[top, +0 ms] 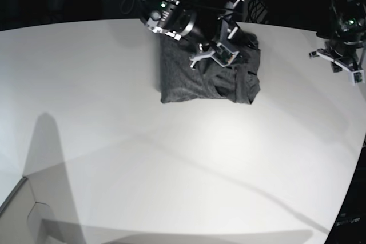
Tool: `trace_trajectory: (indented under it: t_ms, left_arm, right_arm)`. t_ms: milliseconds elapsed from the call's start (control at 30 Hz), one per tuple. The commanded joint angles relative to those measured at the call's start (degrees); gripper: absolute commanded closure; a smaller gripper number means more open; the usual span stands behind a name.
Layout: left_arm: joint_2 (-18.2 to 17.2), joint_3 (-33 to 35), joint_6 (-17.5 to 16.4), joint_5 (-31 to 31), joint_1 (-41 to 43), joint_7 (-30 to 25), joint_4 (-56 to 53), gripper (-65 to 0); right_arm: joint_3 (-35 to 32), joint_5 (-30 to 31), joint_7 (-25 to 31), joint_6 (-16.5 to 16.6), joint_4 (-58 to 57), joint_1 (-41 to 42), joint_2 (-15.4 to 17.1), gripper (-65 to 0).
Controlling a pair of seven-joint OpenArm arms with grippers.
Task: Layout the t-shirt on the table in an organized manner, then fold the t-shirt properly
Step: 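Grasp the folded bundle edge with both grippers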
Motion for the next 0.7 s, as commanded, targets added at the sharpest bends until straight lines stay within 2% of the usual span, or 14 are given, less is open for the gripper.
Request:
trace_trajectory:
  t_ms: [0,100,200,333,467,533,600,667]
  left_arm:
    - [-0.8,-0.3,0.0,-0.3,0.5,-1.1,1.4,-0.1]
    - [-0.6,-0.3,-0.1,-3.7,1.2,-1.1,4.0,-0.1]
    - [0.0,-0.3,-0.1,-11.4,3.9,-1.0,8.8,-0.4]
    - [0.1,0.2,-0.1,-22.3,7.8,-1.0,13.8,-8.9]
    - [-0.2,2.6,-0.1,-35.3,11.4,-1.0,14.5,-20.5]
    - [0.1,3.5,-0.1,-39.7,12.4,-1.0,14.5,-24.1]
    - [0.7,6.2,0.1,-42.4,12.7,-1.0,14.5,-27.2]
    - [1.3,9.2,0.5,-41.9,12.7,-1.0,14.5,-28.6]
  right_arm:
    - [-0.1,1.2,1.6,0.1,1.0,0.1,-0.6,-10.8]
    - [0.2,1.1,1.5,0.1,1.9,-0.2,-0.5,-10.8]
    - [0.8,1.1,1.5,0.1,3.9,-0.3,2.2,-10.8]
    - [3.9,1.3,1.5,0.1,7.9,-1.3,4.3,-12.3]
    - [10.3,1.3,1.5,0.1,12.2,-3.7,4.3,-23.9]
    - [13.0,1.3,1.6,0.1,13.5,-4.8,4.3,-29.8]
    - [15.2,1.3,1.6,0.1,14.2,-5.7,4.5,-35.4]
    - [16.3,1.3,1.6,0.1,14.5,-6.5,4.9,-39.0]
